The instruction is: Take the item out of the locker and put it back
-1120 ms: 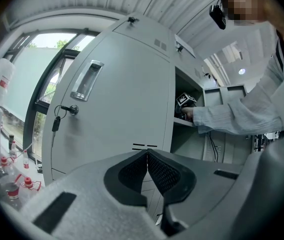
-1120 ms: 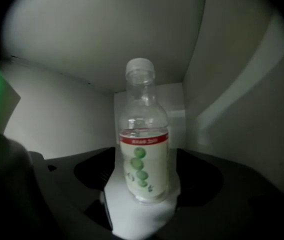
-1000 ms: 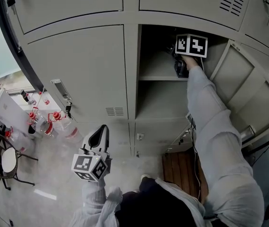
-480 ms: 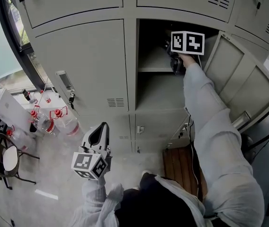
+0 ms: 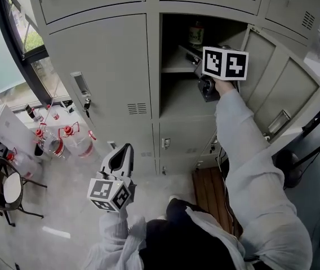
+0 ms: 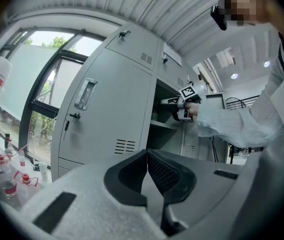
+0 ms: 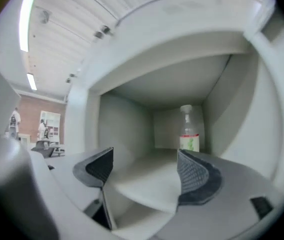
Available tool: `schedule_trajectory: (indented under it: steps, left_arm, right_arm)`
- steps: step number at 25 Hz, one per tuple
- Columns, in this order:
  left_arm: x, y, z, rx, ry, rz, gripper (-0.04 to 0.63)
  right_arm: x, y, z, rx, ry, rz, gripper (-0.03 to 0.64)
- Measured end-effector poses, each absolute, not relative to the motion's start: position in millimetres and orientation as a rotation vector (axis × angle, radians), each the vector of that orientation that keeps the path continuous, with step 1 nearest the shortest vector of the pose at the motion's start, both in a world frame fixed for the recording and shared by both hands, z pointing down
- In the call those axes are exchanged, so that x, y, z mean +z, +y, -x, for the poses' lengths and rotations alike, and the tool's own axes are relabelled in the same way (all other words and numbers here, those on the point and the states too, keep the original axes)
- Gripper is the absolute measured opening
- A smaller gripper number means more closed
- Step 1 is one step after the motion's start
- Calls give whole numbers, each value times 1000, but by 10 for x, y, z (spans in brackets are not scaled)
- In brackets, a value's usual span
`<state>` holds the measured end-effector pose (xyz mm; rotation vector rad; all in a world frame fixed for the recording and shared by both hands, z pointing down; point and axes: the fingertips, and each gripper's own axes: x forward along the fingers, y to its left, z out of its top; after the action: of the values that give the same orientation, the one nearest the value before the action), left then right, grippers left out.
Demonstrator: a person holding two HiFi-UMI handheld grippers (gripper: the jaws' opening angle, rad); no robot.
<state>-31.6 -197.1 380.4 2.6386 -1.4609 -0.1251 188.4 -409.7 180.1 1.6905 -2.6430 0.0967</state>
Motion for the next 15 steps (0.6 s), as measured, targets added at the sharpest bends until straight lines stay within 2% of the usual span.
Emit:
schedule_trajectory:
  steps: [15]
  left_arm:
    - [3947,-1679,-138,-87,-1305,-2696,8]
  right_arm:
    - [2507,-2451,-2187,85,-2710,-1790,390]
